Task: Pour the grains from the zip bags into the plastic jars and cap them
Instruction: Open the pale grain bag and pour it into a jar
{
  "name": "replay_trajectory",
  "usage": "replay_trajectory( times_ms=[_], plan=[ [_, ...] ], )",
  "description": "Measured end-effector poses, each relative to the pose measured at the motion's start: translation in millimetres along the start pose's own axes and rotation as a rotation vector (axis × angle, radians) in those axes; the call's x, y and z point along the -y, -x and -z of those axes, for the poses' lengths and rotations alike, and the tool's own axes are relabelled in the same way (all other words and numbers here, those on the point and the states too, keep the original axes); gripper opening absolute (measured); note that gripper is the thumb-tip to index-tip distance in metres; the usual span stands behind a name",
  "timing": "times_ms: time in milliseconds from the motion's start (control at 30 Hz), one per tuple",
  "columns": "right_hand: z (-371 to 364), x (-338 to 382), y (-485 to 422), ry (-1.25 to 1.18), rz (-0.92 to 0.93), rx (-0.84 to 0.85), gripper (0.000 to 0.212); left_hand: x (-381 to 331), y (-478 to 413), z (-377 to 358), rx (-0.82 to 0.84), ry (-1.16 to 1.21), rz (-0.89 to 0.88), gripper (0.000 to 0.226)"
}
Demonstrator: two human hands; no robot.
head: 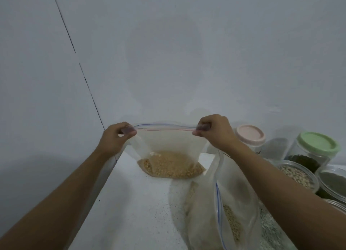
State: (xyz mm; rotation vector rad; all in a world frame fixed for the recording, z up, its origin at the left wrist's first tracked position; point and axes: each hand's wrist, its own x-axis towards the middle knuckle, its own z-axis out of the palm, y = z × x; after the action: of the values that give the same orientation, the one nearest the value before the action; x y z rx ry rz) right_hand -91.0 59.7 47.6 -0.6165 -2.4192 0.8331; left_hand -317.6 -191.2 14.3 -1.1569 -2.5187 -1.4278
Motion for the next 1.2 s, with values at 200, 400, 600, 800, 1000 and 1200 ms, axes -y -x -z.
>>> replay_trajectory(
  times_ms=[200,400,600,800,1000,1200],
  plan=[
    [3.8,8.6,5.5,-0.485,-0.1,-0.037,0.022,-12.0,6.6,16.9,-0.039,0.398,0.032,0.013],
    [-0.5,21.9,24.4,-0.632,-0.088,-0.009,0.026,-25.8,18.3,22.6,-0.064,0.612,0.115,0.022],
    [4.4,30.4,39.5,-0.516,-0.088,0.161,0.021,-6.6,44.6,21.0,-0.063,0.496,0.252,0.028],
    [-11.6,18.7,25.3,-0.275,-0.281,0.308,0.016,18.6,45.5,6.9,0.049,0.324,0.401,0.033],
    [-41.8,9.4,4.7,0.064,-0.302,0.359,0.01,42.6,28.9,-2.2,0.168,0.007,0.458,0.022],
    [-76.4,-14.7,4.9,0.295,-0.251,0.482,0.01,58.7,24.7,-17.6,0.305,-0.233,0.405,0.017]
  ],
)
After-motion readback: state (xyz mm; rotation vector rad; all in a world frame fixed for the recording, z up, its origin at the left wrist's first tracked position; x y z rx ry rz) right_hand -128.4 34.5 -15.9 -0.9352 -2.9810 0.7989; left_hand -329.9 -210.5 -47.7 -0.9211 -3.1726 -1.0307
